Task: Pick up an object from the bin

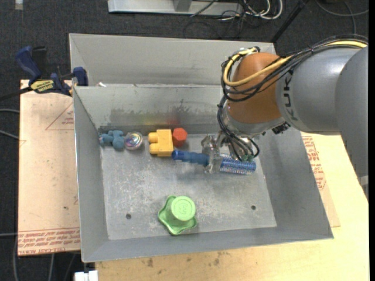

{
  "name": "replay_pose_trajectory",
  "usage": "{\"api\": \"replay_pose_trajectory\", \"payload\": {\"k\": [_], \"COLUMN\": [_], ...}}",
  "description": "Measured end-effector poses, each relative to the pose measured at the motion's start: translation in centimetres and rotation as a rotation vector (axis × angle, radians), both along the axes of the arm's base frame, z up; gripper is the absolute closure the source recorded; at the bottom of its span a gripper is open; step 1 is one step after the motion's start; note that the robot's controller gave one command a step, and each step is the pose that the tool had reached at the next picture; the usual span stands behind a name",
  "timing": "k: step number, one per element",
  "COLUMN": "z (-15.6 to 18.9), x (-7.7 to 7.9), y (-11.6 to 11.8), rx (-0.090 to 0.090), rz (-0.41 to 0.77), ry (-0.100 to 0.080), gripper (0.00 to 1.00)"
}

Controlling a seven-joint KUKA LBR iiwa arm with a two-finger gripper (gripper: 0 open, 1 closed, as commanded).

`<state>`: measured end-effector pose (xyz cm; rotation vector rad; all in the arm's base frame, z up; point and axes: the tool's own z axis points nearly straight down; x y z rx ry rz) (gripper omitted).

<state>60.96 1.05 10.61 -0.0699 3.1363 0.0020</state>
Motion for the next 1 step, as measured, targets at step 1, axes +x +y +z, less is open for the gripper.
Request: {"api": "replay_pose_trajectory", "payload": {"k": [1], "z": [7.88], "x": [0.23], "y": [0.03], "rx": [0.000], "rz": [0.000], "ry": [-0.006], "gripper": [1.00]}}
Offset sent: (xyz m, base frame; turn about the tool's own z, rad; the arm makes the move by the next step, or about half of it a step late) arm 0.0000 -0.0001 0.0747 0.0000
